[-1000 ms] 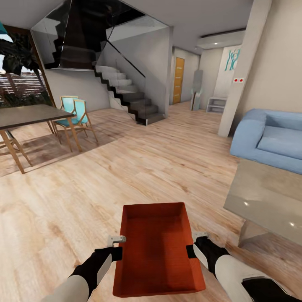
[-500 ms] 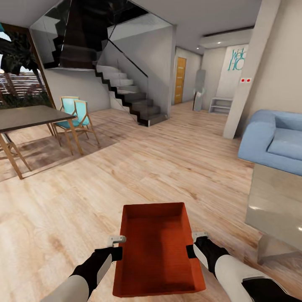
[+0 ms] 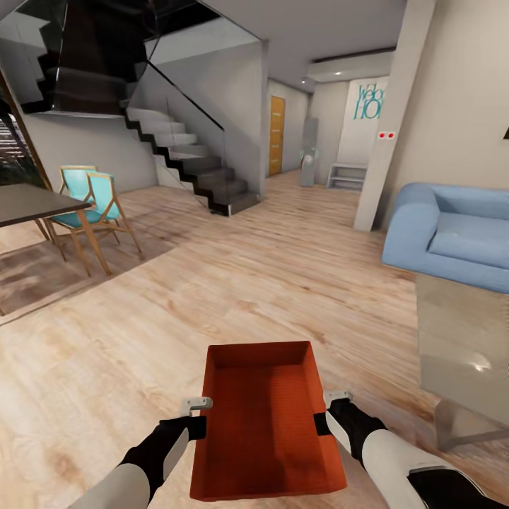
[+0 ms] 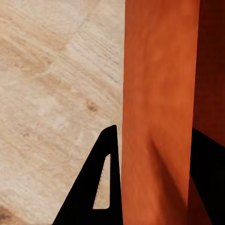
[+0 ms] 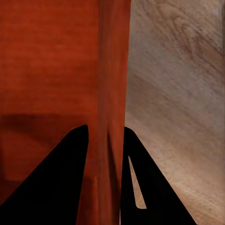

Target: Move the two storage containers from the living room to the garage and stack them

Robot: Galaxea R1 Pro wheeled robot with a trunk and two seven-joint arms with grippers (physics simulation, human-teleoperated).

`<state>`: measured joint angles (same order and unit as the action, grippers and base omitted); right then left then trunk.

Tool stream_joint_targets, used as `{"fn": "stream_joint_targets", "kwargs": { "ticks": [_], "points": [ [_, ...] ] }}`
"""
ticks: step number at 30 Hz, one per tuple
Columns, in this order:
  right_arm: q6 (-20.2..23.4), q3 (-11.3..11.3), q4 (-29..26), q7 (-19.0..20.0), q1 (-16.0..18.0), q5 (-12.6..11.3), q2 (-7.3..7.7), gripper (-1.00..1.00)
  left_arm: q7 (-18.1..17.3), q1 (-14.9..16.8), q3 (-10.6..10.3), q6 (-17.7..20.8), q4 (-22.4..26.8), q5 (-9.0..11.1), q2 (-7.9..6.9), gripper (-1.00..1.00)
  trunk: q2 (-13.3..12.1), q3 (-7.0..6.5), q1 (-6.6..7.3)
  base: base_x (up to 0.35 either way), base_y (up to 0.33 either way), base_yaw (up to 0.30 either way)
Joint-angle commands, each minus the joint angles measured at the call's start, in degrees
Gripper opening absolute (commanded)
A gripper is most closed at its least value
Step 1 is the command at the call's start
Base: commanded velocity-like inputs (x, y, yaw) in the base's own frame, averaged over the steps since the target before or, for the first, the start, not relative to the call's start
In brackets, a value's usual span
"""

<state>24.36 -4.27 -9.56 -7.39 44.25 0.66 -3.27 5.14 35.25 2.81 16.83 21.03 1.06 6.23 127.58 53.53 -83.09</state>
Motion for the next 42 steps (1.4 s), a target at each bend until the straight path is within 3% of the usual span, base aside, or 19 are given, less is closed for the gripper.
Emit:
{"fn": "stream_joint_targets", "kwargs": {
  "ticks": [1, 15, 42],
  "points": [
    [0.46, -0.21, -0.11, -0.17, 0.05, 0.65, 0.01, -1.00, 0.22, -0.02, 0.36, 0.38, 0.15, -0.45, 0.01, -1.00, 0.02, 0.05, -0.02, 0.308, 0.198, -0.267],
    [0.45, -0.21, -0.11, -0.17, 0.05, 0.65, 0.01, -1.00, 0.22, -0.05, 0.36, 0.40, 0.15, -0.45, 0.01, -1.00, 0.02, 0.05, -0.02, 0.336, 0.090, -0.206],
    [0.43, -0.13, -0.11, -0.15, 0.05, 0.65, 0.02, -1.00, 0.22, -0.01, 0.33, 0.40, 0.15, -0.45, 0.01, -1.00, 0.02, 0.05, -0.02, 0.348, 0.001, -0.008]
  ]
}}
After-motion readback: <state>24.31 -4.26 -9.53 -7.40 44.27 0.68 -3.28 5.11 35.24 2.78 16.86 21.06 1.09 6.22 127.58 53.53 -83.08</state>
